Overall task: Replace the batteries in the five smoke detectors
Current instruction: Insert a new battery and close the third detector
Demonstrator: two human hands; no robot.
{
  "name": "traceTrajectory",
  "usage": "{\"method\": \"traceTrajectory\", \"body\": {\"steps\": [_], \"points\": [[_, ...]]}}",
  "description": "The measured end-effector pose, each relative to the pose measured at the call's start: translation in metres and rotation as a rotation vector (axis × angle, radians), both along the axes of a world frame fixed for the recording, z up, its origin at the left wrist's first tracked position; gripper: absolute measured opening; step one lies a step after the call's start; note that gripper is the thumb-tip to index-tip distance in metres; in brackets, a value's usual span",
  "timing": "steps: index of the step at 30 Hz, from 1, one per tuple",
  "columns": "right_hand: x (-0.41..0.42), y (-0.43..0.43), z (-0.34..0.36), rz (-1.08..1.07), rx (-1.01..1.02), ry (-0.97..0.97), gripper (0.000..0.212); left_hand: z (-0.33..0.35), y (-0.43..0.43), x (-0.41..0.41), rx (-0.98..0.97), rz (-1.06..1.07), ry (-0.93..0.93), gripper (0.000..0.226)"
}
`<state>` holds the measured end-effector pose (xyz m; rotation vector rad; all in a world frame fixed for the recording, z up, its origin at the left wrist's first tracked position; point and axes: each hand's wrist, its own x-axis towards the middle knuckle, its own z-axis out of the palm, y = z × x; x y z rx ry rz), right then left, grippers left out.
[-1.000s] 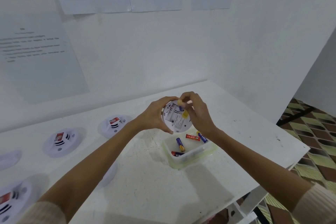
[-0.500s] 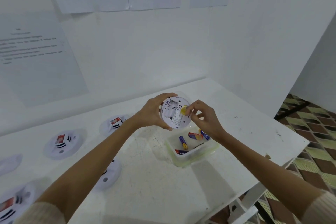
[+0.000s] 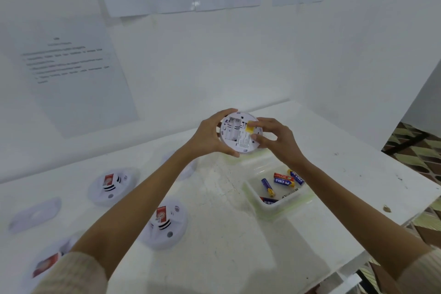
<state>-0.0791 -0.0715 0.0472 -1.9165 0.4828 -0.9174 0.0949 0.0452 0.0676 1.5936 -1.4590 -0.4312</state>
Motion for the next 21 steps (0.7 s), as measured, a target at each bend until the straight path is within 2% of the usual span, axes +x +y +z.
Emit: {"method": "traceTrajectory", "body": {"steps": [5,10,13,18,21], "points": [[0.021,-0.007,0.007,-0.058,-0.066,-0.011,0.031,0.005,-0.007,0.015,-0.018,0.013,-0.010,0.100],[0.034,-0.024,0.011,-0.027,-0.067,0.009,0.030,0.002,-0.018,0.025,-0.010,0.036,0.000,0.102],[0.043,-0.037,0.016,0.059,0.018,0.052,0.026,-0.005,-0.022,0.035,-0.003,0.074,-0.008,0.102],[0.062,-0.062,0.020,0.179,0.137,0.146,0.006,-0.015,-0.025,0.048,0.035,0.126,-0.003,0.099],[0.074,-0.075,0.014,0.119,0.262,0.086,0.020,-0.016,-0.029,0.051,0.053,0.154,-0.034,0.100]]}}
